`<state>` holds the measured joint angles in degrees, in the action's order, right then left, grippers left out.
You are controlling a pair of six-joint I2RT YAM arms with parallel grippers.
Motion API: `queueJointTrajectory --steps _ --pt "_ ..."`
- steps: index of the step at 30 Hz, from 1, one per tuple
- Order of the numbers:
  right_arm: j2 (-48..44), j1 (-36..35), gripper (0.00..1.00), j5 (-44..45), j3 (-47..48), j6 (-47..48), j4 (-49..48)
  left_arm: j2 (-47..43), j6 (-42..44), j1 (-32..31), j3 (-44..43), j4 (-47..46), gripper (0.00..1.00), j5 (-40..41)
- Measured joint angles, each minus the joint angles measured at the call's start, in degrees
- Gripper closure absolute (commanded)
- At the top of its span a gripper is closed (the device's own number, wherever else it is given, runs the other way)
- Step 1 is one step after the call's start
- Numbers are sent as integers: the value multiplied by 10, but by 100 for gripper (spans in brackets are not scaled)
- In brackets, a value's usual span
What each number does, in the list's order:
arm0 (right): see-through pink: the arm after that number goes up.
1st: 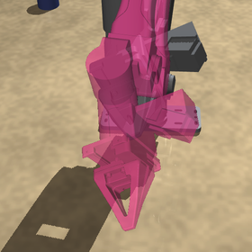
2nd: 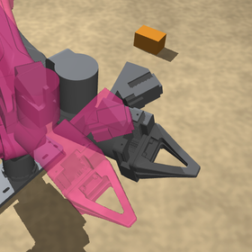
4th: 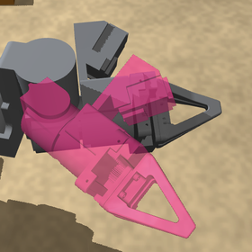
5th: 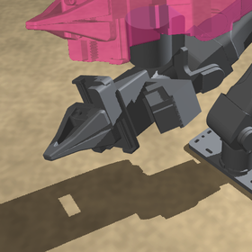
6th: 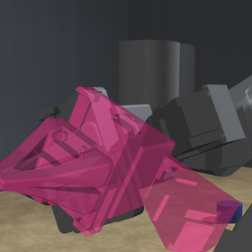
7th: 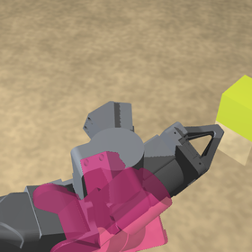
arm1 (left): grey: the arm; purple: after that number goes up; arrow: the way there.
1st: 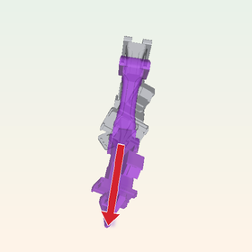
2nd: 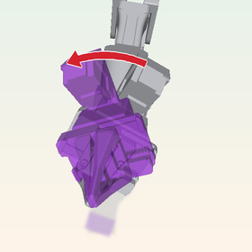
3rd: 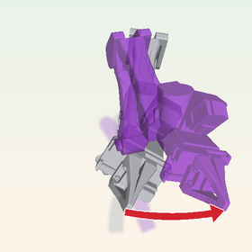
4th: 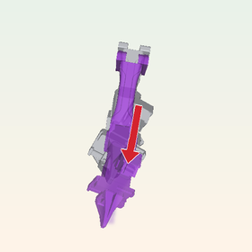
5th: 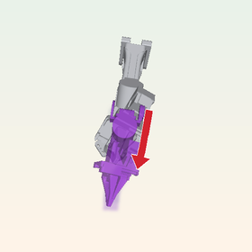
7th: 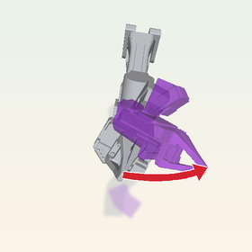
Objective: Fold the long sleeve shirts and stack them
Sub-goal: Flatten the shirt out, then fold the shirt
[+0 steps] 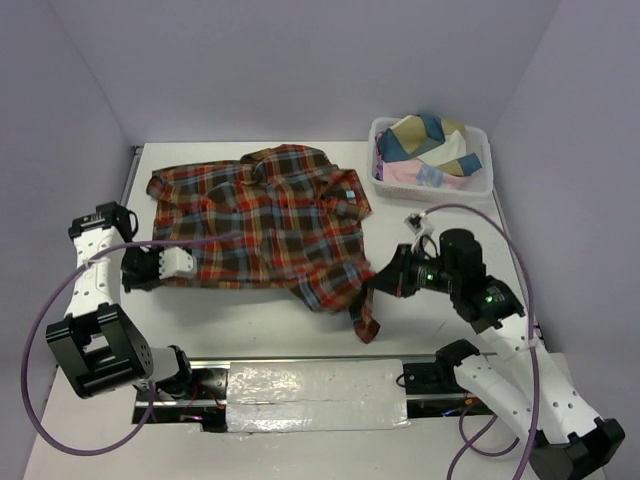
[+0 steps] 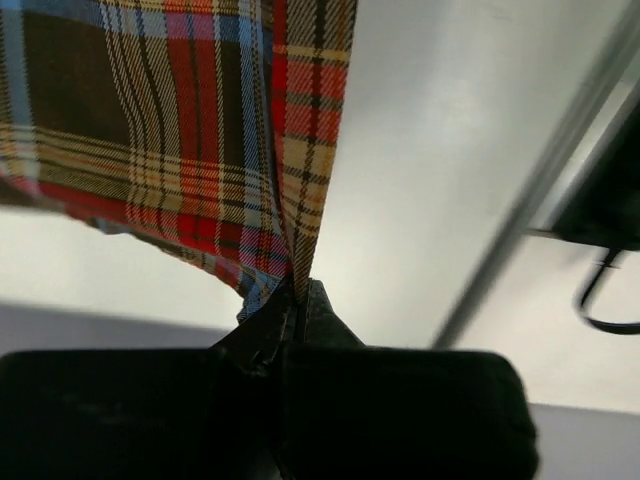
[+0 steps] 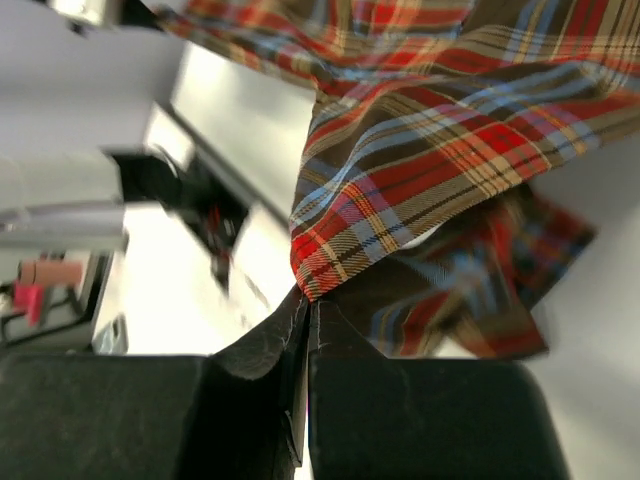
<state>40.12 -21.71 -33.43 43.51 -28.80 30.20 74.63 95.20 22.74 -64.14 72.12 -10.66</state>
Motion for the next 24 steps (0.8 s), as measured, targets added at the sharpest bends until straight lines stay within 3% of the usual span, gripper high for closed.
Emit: queueJointTrajectory --steps 5,13,17,24 --pt "-51 -17 100 -4 -84 -22 62 -5 9 0 84 21 100 50" --pt "-66 -18 100 -61 -85 -18 78 -9 8 0 98 29 100 87" --pt "2 -18 100 -59 -73 -9 56 4 -13 0 78 35 100 78" --pt "187 -8 100 -23 -17 5 -43 96 -132 22 -10 16 95 9"
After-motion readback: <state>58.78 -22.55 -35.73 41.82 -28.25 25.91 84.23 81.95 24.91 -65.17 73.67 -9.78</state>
